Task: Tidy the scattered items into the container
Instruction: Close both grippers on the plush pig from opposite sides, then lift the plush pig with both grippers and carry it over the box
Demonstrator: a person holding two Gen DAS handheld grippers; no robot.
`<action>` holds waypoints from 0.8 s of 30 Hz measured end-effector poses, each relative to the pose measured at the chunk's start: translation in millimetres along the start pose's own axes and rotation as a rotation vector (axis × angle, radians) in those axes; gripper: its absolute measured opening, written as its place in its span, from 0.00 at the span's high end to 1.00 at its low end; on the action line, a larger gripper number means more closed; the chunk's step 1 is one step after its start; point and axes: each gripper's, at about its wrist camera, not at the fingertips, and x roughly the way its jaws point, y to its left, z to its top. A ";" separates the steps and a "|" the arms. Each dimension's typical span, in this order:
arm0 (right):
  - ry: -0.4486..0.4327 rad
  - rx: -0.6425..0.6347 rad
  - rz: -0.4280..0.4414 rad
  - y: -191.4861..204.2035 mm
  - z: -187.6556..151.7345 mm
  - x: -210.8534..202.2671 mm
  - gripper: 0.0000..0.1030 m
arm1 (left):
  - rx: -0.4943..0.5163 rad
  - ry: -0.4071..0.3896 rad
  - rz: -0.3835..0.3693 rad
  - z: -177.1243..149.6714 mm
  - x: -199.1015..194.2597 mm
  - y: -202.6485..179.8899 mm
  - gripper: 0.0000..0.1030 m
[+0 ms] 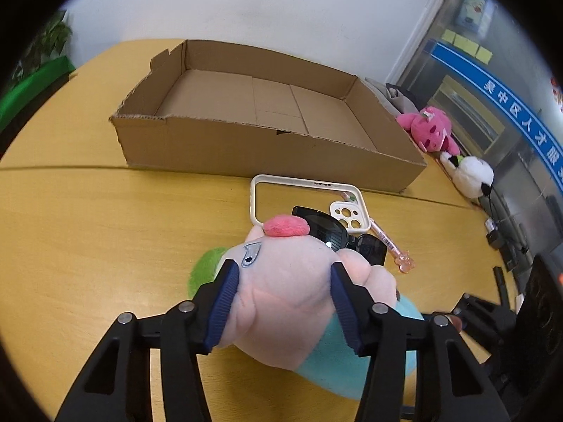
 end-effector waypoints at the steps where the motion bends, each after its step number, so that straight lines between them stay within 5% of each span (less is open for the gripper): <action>1: -0.014 0.021 0.019 -3.3 1.2 -3.3 0.13 | -0.001 0.002 -0.005 0.0 -0.1 0.7 0.52; 5: -0.051 0.103 0.046 -29.3 13.7 -8.1 0.08 | -0.019 0.003 -0.023 -2.0 -1.3 6.4 0.52; 9: 0.027 0.077 0.106 -27.7 20.6 17.1 0.13 | -0.023 0.001 -0.026 -2.6 -0.8 6.9 0.53; 13: 0.061 -0.004 0.043 -5.2 18.2 27.8 0.17 | -0.033 -0.014 -0.019 -2.2 -3.6 7.0 0.48; 16: 0.053 0.035 0.035 -5.5 14.9 27.2 0.21 | -0.104 -0.045 -0.046 -5.7 -16.5 14.3 0.46; 19: 0.023 0.100 0.031 -11.2 11.3 23.3 0.22 | -0.208 -0.077 -0.041 -17.7 -31.1 26.5 0.26; 24: -0.023 0.194 0.043 -15.1 6.4 20.3 0.22 | -0.330 0.031 0.004 -37.2 -10.5 42.4 0.22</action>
